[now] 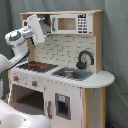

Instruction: Play with the kitchen

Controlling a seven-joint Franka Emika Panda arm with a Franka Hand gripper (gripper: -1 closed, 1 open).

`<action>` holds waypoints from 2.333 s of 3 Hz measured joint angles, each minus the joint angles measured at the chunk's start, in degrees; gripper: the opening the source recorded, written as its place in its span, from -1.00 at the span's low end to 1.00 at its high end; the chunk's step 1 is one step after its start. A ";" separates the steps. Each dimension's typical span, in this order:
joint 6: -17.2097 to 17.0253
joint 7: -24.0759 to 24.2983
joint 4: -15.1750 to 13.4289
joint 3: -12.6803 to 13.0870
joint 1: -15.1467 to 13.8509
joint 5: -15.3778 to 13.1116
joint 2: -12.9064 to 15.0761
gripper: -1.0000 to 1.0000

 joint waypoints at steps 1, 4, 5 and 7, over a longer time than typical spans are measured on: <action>-0.15 1.53 3.66 1.01 -3.77 1.45 0.56 1.00; -5.41 1.64 4.00 0.95 -3.88 1.52 3.06 -1.00; -11.22 1.52 3.83 0.95 -3.87 1.52 3.60 -1.00; -17.81 -2.97 3.59 0.24 -0.27 1.52 7.56 -1.00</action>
